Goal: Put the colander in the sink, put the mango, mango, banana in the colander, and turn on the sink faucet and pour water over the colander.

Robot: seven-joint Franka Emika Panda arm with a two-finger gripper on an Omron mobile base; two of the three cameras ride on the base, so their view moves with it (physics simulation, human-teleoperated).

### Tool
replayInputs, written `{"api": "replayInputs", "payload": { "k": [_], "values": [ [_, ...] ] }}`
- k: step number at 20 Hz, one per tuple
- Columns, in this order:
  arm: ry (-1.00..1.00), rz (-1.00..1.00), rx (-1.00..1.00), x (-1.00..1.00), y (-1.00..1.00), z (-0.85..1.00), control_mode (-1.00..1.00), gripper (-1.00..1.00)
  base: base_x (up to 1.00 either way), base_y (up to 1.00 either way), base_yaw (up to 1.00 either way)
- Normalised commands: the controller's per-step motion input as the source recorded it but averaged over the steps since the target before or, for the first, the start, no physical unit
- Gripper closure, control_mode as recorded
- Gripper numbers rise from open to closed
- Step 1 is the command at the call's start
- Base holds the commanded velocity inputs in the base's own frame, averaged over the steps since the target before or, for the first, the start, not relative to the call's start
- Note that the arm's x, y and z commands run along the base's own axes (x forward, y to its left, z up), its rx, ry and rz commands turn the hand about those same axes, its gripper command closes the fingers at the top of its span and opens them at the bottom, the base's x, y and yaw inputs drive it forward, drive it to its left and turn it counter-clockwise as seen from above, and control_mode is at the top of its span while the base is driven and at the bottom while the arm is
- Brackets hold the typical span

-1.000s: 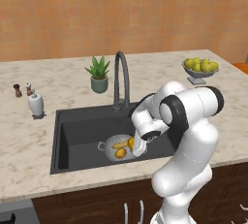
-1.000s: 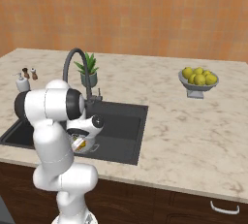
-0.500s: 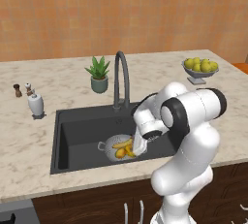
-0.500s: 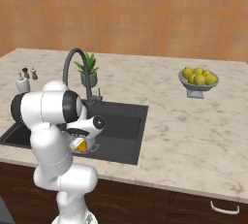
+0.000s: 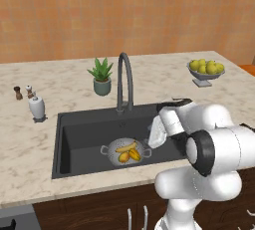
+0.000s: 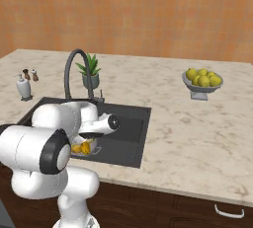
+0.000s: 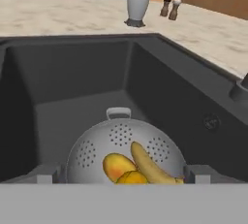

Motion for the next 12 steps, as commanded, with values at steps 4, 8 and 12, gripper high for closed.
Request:
{"api": "replayInputs", "payload": {
  "k": [4,8,12],
  "values": [
    [0.00,0.11,0.33,0.22,-0.66,1.00,-1.00,-1.00,0.00,0.00,0.00],
    [0.00,0.13,0.34,0.55,-0.41,0.91,-1.00,-1.00,0.00,0.00,0.00],
    [0.00,0.17,0.33,0.86,-0.03,0.46,-1.00,-1.00,0.00,0.00,0.00]
  ]
}}
